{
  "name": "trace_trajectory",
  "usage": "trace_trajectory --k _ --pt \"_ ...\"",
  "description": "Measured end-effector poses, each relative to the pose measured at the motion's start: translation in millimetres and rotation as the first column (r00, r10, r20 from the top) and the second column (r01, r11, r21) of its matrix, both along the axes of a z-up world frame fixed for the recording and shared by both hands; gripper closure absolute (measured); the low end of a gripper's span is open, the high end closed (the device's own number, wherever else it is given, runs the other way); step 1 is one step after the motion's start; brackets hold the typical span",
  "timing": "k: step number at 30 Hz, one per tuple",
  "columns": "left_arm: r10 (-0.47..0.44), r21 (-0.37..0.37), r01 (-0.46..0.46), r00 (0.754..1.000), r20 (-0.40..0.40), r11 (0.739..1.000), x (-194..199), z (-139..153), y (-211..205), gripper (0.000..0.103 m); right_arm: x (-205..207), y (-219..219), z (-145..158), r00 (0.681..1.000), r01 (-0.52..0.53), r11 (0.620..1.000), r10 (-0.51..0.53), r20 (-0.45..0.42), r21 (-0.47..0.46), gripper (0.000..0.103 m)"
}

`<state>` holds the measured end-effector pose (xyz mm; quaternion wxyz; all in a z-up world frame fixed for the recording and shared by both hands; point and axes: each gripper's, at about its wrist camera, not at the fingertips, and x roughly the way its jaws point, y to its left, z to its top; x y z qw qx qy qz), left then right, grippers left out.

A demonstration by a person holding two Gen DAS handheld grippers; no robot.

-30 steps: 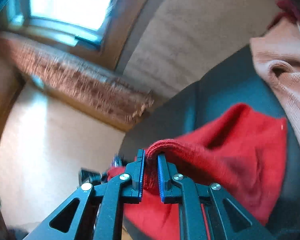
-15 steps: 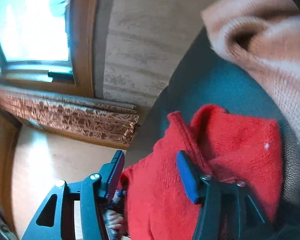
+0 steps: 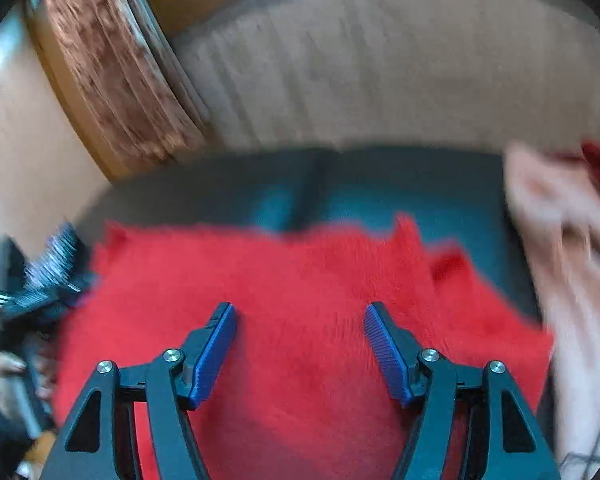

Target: Fold clothes

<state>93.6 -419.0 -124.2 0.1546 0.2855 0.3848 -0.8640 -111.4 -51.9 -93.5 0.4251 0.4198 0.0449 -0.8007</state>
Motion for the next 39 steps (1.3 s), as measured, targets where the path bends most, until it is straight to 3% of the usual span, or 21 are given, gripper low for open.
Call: trace_trajectory --k 1,5,10,11,12,14,16,18,21,24,28,32,37,39 --pt "0.005 0.018 -0.005 1.000 -0.007 1.000 7.0 -1.4 1.4 0.102 5.1 9.5 0.5 1.000 -0.006 1.000 0.006 0.001 -0.023 0.035" --pt "-0.018 -0.059 0.020 1.000 0.025 0.998 9.6 1.9 19.8 0.102 22.6 36.3 -5.1 0.999 -0.017 0.998 0.019 0.037 -0.058 0.034" --pt "-0.025 -0.049 0.028 0.998 0.060 0.998 10.6 7.9 18.3 0.101 28.2 45.8 -6.9 0.998 -0.005 0.996 0.010 0.064 -0.087 0.030" --pt "-0.027 -0.066 0.032 0.997 0.077 0.997 7.6 13.4 20.4 0.099 24.8 51.1 -5.2 0.994 0.000 0.994 0.012 0.109 -0.109 0.030" --pt "-0.035 -0.100 0.044 0.995 0.093 0.994 4.1 21.9 26.8 0.087 24.3 51.1 -1.0 0.988 0.009 0.992 0.011 0.156 -0.129 0.030" --pt "-0.070 -0.157 0.084 0.993 0.093 0.984 -1.3 37.7 42.8 0.083 23.7 73.5 13.1 0.968 0.030 0.971 0.031 0.249 -0.236 0.030" --pt "-0.132 -0.205 0.141 0.989 0.060 0.968 -3.2 54.4 65.8 0.083 33.3 105.3 20.2 0.966 0.016 0.959 0.058 0.250 -0.284 0.025" --pt "-0.201 -0.228 0.204 0.979 0.036 0.952 -16.7 64.7 89.5 0.083 45.0 139.1 23.8 0.963 -0.001 0.956 0.080 0.256 -0.293 0.011" --pt "-0.357 -0.242 0.353 0.934 0.026 0.904 -43.1 70.4 140.3 0.082 68.0 181.5 9.7 0.943 -0.037 0.970 0.113 0.312 -0.241 0.008" --pt "-0.502 -0.253 0.496 0.864 0.045 0.831 -63.3 67.3 192.8 0.081 88.9 213.6 -1.9 0.929 -0.078 0.975 0.146 0.340 -0.208 0.007" --pt "-0.611 -0.287 0.613 0.784 0.109 0.736 -86.3 59.4 249.6 0.081 105.1 211.2 -10.7 0.925 -0.124 0.965 0.196 0.326 -0.229 0.002" --pt "-0.641 -0.293 0.650 0.755 0.138 0.702 -94.3 52.1 266.2 0.081 105.7 200.6 -15.2 0.914 -0.174 0.949 0.256 0.316 -0.264 0.000" --pt "-0.652 -0.278 0.676 0.735 0.187 0.683 -97.0 34.2 266.1 0.081 100.1 177.2 -19.3 0.856 -0.282 0.906 0.386 0.345 -0.316 0.000" --pt "-0.669 -0.285 0.683 0.726 0.162 0.672 -93.3 27.9 262.1 0.081 97.9 167.8 -21.0 0.827 -0.322 0.884 0.436 0.354 -0.338 0.000"
